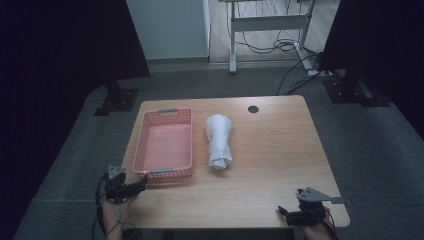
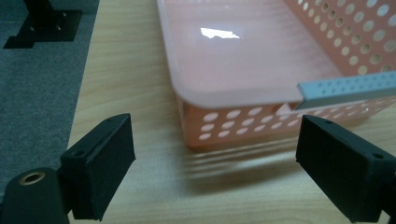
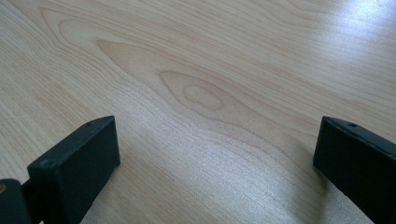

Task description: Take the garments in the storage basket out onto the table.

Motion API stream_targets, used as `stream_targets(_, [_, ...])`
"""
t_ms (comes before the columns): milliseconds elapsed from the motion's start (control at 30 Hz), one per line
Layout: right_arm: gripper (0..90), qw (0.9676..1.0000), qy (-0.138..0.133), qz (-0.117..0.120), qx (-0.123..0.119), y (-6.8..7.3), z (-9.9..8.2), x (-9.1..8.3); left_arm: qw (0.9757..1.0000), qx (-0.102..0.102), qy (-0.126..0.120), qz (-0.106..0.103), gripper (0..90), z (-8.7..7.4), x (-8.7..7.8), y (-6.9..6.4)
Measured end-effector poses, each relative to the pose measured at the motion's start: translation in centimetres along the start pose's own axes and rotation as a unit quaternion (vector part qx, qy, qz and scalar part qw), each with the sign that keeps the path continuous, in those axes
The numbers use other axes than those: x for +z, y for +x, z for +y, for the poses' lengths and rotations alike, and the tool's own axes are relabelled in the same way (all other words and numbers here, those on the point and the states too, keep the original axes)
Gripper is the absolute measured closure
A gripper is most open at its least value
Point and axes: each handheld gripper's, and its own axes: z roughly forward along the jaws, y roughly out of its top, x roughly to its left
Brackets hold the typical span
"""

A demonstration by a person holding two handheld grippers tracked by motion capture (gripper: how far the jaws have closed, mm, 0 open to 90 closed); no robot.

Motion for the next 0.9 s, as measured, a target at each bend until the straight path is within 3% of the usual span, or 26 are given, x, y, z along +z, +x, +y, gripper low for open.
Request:
stream_targets(267, [0.2, 1.0, 0.0, 0.0, 0.0, 0.0, 0.0, 0.0, 0.9998, -0.001, 0.014, 0.01, 10.9, -1.4, 0.5, 0.4])
stream_targets(900, [0.2, 1.0, 0.0, 0.0, 0.0, 0.0, 0.0, 0.0, 0.9986, 0.024, 0.044, 0.017, 10.7, -2.7, 2.4, -0.5])
